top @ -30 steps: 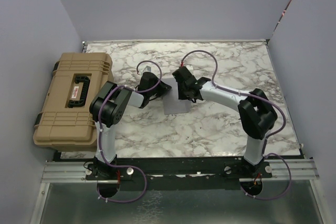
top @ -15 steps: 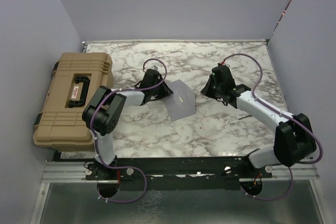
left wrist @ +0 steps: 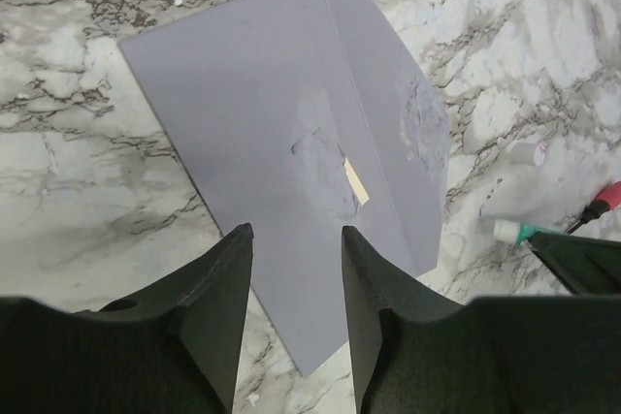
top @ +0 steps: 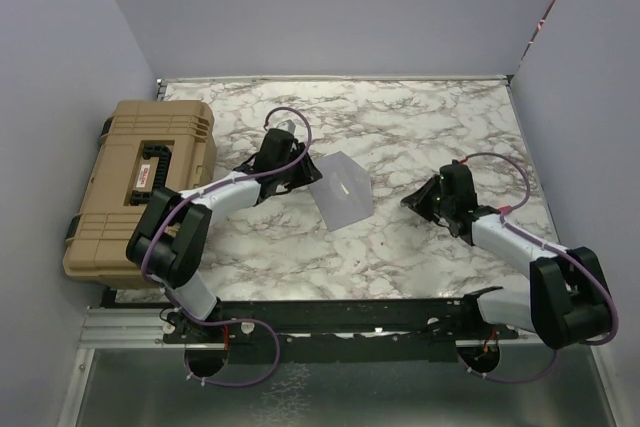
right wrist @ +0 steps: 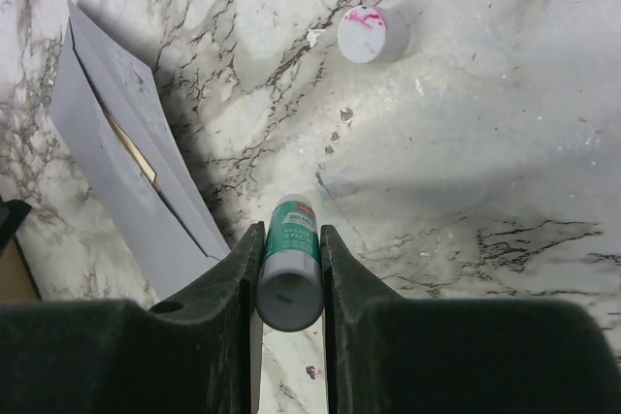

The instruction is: Place the letter into the envelope and seal it

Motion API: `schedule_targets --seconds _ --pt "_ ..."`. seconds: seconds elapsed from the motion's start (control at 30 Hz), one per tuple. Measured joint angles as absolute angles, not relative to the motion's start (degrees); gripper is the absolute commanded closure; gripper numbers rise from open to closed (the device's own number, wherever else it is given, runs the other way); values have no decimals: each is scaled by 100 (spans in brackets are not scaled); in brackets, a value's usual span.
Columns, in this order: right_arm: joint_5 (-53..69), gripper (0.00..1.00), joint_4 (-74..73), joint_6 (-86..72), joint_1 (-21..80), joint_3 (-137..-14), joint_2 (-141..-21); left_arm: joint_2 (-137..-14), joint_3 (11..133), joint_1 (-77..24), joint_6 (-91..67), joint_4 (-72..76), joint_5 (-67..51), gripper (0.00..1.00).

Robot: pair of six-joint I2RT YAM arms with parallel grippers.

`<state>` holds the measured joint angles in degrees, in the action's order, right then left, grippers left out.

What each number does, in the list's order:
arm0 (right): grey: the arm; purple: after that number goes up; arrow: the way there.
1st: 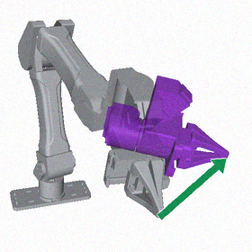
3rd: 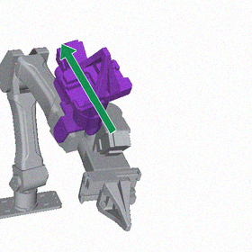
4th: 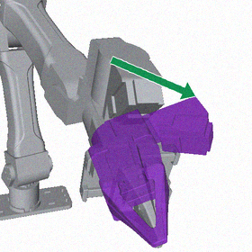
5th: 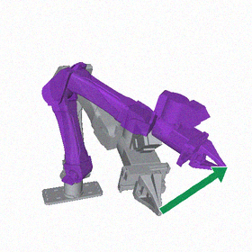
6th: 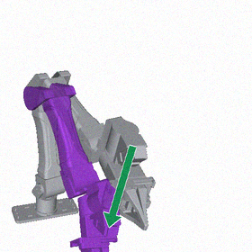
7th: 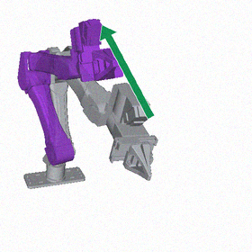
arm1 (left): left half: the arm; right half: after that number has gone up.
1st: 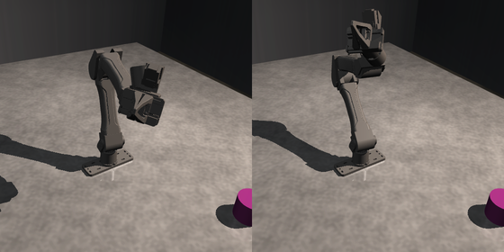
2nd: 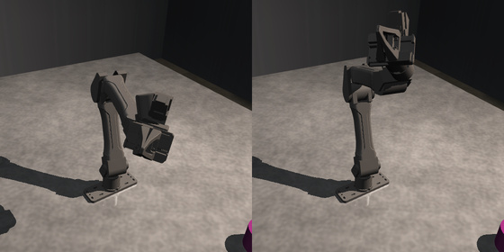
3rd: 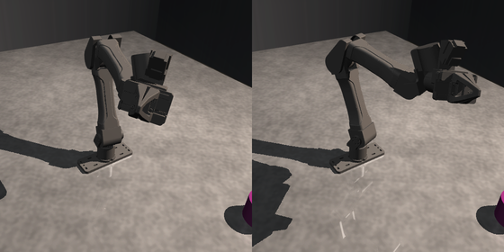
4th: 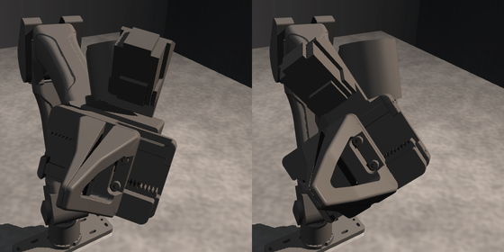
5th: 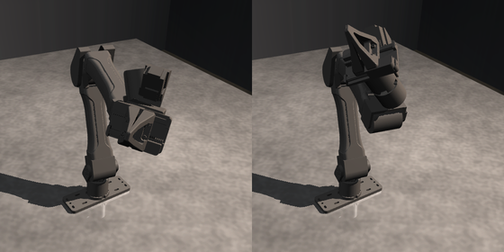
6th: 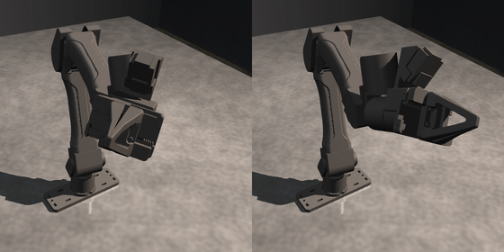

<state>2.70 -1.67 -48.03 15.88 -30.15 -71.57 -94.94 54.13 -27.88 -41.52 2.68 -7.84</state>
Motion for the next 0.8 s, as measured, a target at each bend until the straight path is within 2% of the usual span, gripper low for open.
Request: schedule_targets --seconds 0.17,0.43,0.5,0.63,0.7,0.8 --pt "582 85 707 -4978 1273 -2696 -7310 -9264 5168 -2788 -3977 60 -784 55" --pt "1125 75 2034 -5172 840 -2379 -8009 -9063 4934 -2788 -3935 -58 -733 55" --pt "1175 67 2165 -5216 810 -2370 -8149 -9041 4923 -2788 -3935 -69 -692 55" --pt "1190 36 2268 -5271 777 -2373 -8239 -9006 4923 -2788 -3938 -69 -600 55" --pt "1160 30 2244 -5315 775 -2373 -8235 -9004 4923 -2788 -3940 -69 -569 55" --pt "1031 28 2139 -5347 775 -2383 -8093 -9004 4923 -2788 -3940 -67 -537 54"
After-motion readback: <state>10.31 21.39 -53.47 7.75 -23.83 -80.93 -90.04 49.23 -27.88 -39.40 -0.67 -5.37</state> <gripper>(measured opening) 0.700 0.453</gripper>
